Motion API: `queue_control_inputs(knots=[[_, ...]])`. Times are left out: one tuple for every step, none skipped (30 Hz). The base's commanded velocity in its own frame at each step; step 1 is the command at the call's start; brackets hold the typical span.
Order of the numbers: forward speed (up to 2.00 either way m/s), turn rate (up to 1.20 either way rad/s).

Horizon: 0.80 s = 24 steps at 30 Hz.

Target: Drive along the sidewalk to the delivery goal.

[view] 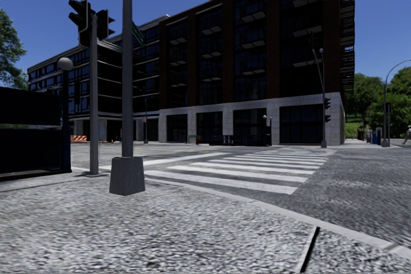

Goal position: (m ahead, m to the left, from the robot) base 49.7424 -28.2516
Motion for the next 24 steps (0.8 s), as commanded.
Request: queue_control_inputs(knots=[[1.78, 0.00], [1.78, 0.00], [1.78, 0.00], [1.78, 0.00], [1.78, 0.00], [1.78, 0.00], [1.79, 0.00], [1.83, 0.00], [1.83, 0.00], [1.86, 0.00], [1.87, 0.00], [1.87, 0.00], [1.87, 0.00], [1.87, 0.00], [1.88, 0.00], [1.88, 0.00], [1.88, 0.00], [1.88, 0.00], [1.88, 0.00], [1.88, 0.00], [1.88, 0.00], [1.88, 0.00], [1.88, 0.00], [1.88, 0.00]])
